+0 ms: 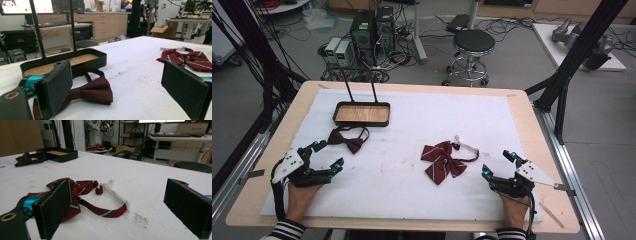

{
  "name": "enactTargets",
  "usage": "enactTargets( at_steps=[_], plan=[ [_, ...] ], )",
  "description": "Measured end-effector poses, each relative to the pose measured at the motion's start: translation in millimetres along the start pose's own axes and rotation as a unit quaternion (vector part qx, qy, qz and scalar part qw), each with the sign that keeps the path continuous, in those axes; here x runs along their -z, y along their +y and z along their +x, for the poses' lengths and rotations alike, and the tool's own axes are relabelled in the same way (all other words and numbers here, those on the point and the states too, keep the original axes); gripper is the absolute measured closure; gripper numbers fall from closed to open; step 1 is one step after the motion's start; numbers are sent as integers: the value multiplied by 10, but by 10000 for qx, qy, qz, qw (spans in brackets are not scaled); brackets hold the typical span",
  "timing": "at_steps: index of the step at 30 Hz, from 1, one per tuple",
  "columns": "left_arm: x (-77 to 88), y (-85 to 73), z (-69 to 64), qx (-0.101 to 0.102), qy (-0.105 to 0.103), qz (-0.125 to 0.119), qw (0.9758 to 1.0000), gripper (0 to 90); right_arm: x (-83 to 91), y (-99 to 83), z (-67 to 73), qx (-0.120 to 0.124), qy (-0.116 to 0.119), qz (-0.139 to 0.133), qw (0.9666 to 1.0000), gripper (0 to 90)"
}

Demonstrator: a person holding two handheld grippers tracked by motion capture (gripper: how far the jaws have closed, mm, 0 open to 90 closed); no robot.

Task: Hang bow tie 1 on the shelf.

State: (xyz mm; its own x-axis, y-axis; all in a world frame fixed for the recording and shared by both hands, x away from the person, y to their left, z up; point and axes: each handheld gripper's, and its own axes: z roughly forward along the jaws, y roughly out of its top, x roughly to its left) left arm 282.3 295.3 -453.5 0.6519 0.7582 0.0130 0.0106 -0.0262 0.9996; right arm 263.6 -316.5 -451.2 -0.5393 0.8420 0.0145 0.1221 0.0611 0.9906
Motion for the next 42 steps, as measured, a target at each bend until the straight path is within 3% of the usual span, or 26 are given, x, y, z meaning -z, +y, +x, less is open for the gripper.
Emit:
enactTargets(
  at_steps=[24,28,32,38,42],
  plan=[
    [0,0,-4,-4,-4,-5,10000,104,-3,2,10,72,-34,0,10000,68],
    [2,0,-6,-22,0,-16,10000,104,2,6,-5,-21,-22,-14,10000,68],
    [2,-1,0,-4,5,-18,10000,104,2,18,-14,-122,-39,88,9999,68],
    [1,0,-1,-1,5,-14,10000,104,-13,128,22,-57,43,246,9997,68],
    [0,0,-1,-2,6,-12,10000,104,-95,323,78,-76,215,496,9985,68]
  ],
)
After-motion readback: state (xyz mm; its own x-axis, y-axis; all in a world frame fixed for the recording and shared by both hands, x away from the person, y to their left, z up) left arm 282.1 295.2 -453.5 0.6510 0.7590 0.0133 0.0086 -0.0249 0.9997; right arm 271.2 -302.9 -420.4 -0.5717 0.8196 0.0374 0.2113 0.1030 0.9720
